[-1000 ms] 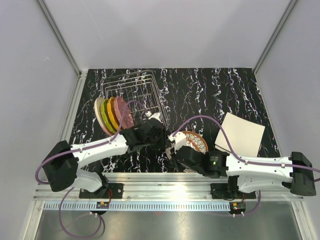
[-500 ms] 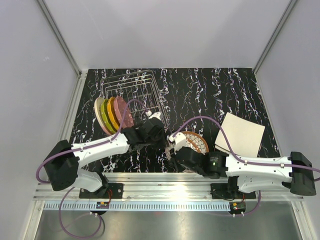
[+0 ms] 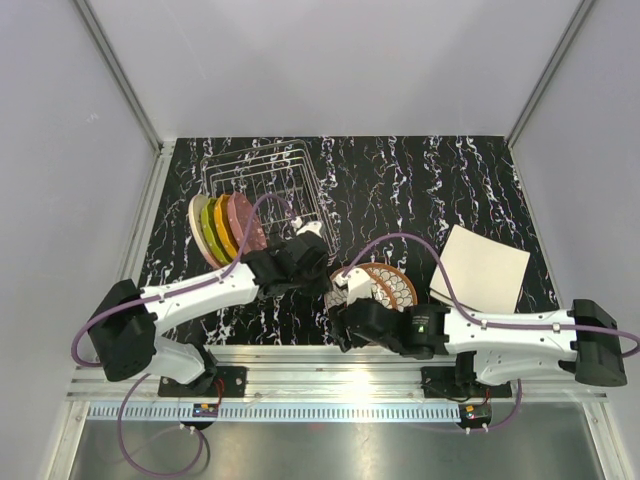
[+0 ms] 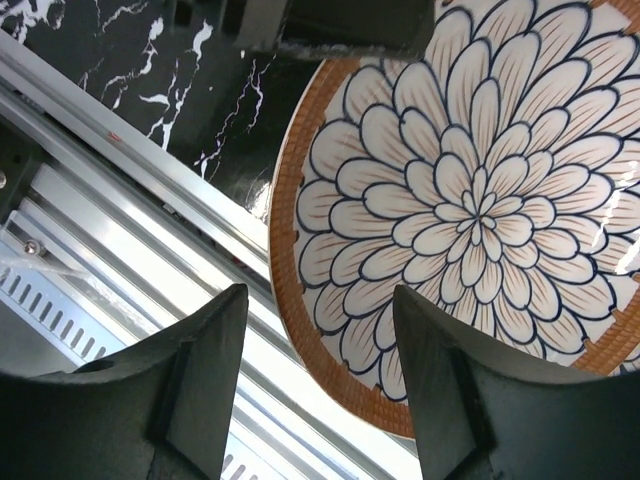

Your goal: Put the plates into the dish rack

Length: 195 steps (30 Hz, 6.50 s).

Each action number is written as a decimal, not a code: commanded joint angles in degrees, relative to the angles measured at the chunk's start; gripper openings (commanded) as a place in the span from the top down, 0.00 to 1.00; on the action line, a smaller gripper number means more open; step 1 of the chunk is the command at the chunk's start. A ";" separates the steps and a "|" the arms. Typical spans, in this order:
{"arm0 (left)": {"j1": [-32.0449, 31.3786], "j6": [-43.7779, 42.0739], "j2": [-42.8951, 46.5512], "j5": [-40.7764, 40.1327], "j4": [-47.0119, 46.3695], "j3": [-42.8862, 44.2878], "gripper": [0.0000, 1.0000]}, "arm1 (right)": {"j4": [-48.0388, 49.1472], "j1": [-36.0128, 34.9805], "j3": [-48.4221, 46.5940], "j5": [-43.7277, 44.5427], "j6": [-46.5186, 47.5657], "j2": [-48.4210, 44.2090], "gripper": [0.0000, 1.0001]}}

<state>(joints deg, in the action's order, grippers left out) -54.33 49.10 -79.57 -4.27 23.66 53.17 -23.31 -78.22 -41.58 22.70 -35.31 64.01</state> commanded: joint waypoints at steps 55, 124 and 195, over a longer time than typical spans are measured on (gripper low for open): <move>7.13 -26.68 13.90 -20.75 12.12 31.83 0.01 | -1.21 -7.65 -6.22 17.90 2.86 -12.85 1.00; 8.27 -42.95 45.82 -58.13 -4.59 -2.72 0.01 | 50.29 26.71 -52.55 -17.34 -7.75 43.22 1.00; 9.50 -42.16 45.20 -55.49 -3.62 -2.19 0.01 | 42.21 25.83 -54.84 -17.86 -9.08 55.88 0.78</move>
<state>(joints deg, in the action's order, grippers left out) -45.10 6.07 -34.04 -60.20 22.20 50.35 17.17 -51.64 -95.26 6.33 -44.99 118.26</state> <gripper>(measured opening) 0.988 0.209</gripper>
